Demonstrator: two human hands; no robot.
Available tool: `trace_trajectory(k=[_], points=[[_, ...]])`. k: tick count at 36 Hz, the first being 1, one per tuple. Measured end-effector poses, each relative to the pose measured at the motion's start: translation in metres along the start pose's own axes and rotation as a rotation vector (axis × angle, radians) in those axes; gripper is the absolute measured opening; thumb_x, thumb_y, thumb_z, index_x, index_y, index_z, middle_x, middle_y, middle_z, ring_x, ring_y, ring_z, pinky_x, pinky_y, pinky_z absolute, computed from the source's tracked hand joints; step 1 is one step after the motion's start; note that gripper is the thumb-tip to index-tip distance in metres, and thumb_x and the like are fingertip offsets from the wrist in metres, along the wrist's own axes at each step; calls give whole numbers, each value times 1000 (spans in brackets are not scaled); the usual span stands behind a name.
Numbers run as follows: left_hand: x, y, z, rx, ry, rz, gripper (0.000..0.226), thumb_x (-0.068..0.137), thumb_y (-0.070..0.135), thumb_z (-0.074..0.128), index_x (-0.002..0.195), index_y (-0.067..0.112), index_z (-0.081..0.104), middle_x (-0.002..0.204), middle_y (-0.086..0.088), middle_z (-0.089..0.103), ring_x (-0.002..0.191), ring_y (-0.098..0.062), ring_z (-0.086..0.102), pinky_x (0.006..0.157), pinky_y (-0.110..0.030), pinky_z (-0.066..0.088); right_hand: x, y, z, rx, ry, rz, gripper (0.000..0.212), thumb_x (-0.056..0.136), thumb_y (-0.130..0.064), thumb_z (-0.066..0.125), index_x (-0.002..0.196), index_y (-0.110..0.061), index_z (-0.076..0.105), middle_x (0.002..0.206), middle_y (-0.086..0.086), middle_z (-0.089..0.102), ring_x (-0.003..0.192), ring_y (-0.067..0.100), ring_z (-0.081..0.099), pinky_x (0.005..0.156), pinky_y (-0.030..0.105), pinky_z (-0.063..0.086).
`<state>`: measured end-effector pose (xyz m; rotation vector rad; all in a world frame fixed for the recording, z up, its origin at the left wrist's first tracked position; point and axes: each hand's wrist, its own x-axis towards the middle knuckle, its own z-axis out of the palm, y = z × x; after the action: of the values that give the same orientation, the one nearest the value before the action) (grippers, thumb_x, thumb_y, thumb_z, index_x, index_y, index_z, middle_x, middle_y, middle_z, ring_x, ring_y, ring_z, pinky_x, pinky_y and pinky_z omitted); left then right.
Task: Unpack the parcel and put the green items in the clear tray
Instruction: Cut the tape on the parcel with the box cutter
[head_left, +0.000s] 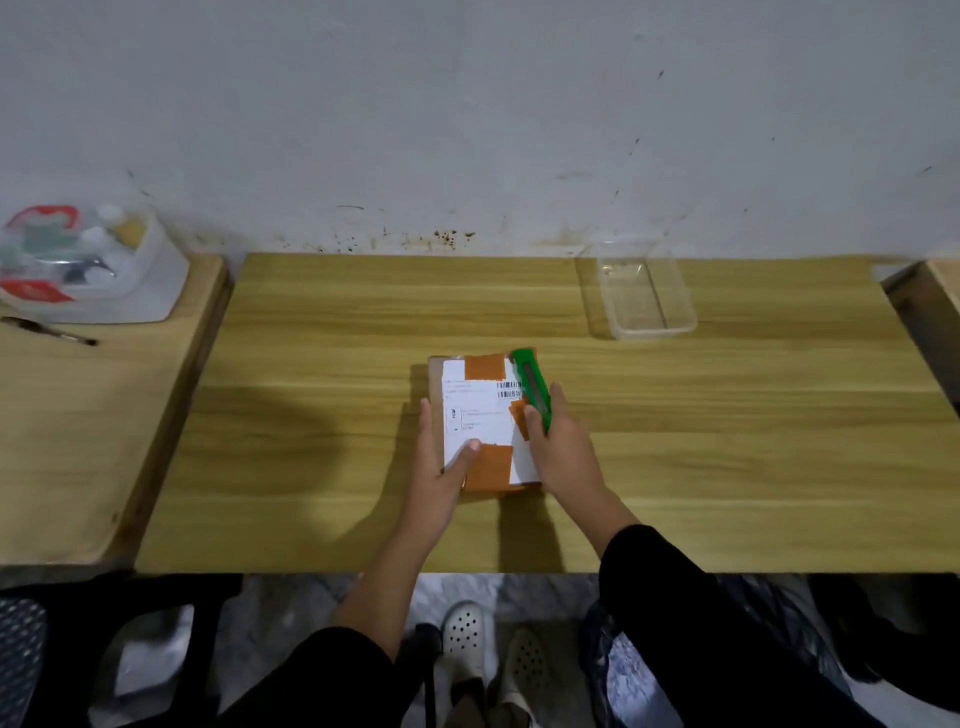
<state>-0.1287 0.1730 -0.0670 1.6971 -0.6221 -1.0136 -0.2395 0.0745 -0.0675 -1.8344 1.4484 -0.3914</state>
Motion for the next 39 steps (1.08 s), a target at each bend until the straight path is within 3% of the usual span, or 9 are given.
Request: trace_trajectory(k=[2, 6, 10, 14, 18, 21, 25, 31, 39], points=[[3, 1, -2, 14, -39, 1, 79, 92, 16, 56, 149, 23, 1, 144, 13, 28, 128, -3, 34, 86, -4, 40, 1, 1, -8, 47, 8, -11, 50, 98, -29, 39, 143, -12, 27, 110, 19, 65, 91, 35, 63, 66, 34, 45], [20, 5, -16, 86, -130, 17, 81, 91, 23, 57, 149, 28, 0, 155, 9, 16, 142, -10, 21, 116, -33, 25, 6, 2, -21, 180, 65, -7, 28, 97, -22, 42, 122, -12, 48, 90, 9, 65, 69, 21, 56, 54, 28, 38], [43, 22, -32, 373, -245, 56, 76, 92, 31, 54, 149, 28, 3, 141, 24, 14, 133, -2, 25, 93, -4, 32, 14, 7, -30, 289, 38, 75, 17, 95, -14, 45, 110, -10, 52, 69, 2, 55, 50, 13, 48, 42, 20, 40], [71, 27, -46, 805, -103, 148, 75, 86, 54, 53, 148, 30, 18, 155, 1, 25, 141, -21, 27, 110, -40, 31, 21, 6, -36, 367, 5, 65, 20, 93, -11, 48, 113, -12, 52, 66, 5, 54, 47, 15, 48, 44, 27, 42], [59, 28, -24, 720, 270, 102, 72, 90, 41, 53, 148, 13, 19, 158, -11, 11, 146, -26, 5, 117, -39, 12, 31, 0, -38, 387, 27, 50, 22, 93, -10, 47, 115, -13, 51, 62, 0, 50, 39, 1, 49, 40, 17, 43], [41, 25, -6, 409, 443, -65, 77, 91, 39, 52, 148, 8, 10, 157, -13, 11, 145, -28, 13, 115, -43, 23, 36, -6, -40, 492, -82, 101, 36, 93, -4, 42, 127, -17, 45, 72, 2, 50, 54, 13, 50, 47, 22, 46], [41, 21, -2, 157, 411, -149, 76, 93, 39, 48, 149, 10, 6, 146, -15, 39, 129, -31, 44, 104, -41, 39, 39, -6, -45, 561, -190, 74, 46, 95, 2, 38, 135, -18, 38, 78, 2, 50, 60, 15, 46, 50, 22, 45], [67, 48, -24, 281, 186, -87, 66, 100, 27, 38, 150, 14, -3, 156, -2, 20, 137, -22, 33, 90, -19, 29, 48, 5, -48, 479, -127, 105, 49, 96, -5, 41, 143, -14, 32, 72, -1, 51, 55, 12, 42, 41, 13, 39], [63, 41, -11, 297, 330, -4, 64, 97, 27, 44, 150, 17, 9, 157, -7, 15, 142, -22, 22, 101, -23, 27, 46, 2, -45, 372, -78, 31, 45, 95, -13, 48, 139, -20, 41, 80, -15, 49, 61, -2, 43, 56, 16, 35]])
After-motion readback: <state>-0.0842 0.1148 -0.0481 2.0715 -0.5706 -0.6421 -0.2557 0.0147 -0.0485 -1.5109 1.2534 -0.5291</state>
